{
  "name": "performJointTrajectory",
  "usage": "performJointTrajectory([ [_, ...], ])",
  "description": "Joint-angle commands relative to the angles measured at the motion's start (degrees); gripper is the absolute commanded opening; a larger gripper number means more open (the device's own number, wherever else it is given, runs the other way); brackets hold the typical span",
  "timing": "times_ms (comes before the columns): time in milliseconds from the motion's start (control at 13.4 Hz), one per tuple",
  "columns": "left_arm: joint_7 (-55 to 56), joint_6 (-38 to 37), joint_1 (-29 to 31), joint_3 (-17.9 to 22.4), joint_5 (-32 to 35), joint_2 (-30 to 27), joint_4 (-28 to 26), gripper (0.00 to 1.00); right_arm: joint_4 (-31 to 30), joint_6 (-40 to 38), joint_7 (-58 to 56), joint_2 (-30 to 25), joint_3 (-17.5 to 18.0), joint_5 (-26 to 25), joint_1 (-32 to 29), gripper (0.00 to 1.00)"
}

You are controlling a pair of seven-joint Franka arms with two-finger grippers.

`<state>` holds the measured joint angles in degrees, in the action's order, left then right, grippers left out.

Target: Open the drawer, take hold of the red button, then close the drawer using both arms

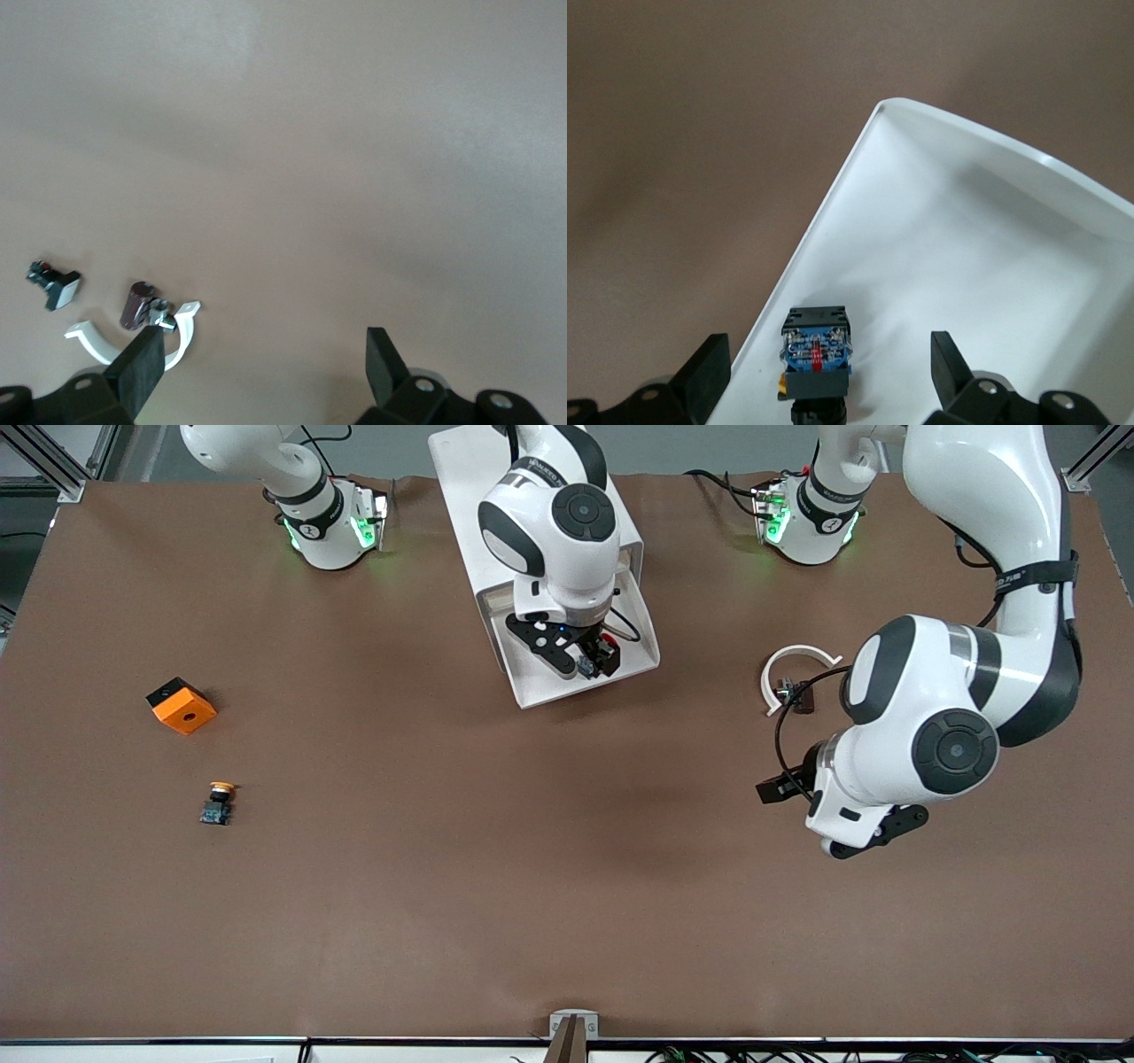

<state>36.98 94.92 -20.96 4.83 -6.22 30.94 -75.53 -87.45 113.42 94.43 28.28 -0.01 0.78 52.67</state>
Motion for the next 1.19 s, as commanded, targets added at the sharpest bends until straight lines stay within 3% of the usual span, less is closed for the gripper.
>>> performJointTrajectory([
  [0,-0.07,8.68,-1.19,-0.87,0.25,-7.11,-13.47,1.00,1.94,1.45,1.64,2.13,-0.70,-1.13,0.77,1.00],
  [372,10.81,13.26,-1.80,-7.20,-0.63,-4.40,-14.12,1.00,1.94,1.72,1.55,3.09,-0.70,-1.75,0.95,1.00],
  [670,13.03,18.19,-4.09,-7.56,-4.31,-2.47,-13.77,1.00,2.20,1.89,1.46,3.88,-0.70,-1.66,0.95,1.00],
  [1117,12.95,18.55,-4.00,-7.56,-4.68,-1.15,-14.03,1.00,2.46,3.12,1.55,5.38,-0.61,-1.31,1.47,1.00],
])
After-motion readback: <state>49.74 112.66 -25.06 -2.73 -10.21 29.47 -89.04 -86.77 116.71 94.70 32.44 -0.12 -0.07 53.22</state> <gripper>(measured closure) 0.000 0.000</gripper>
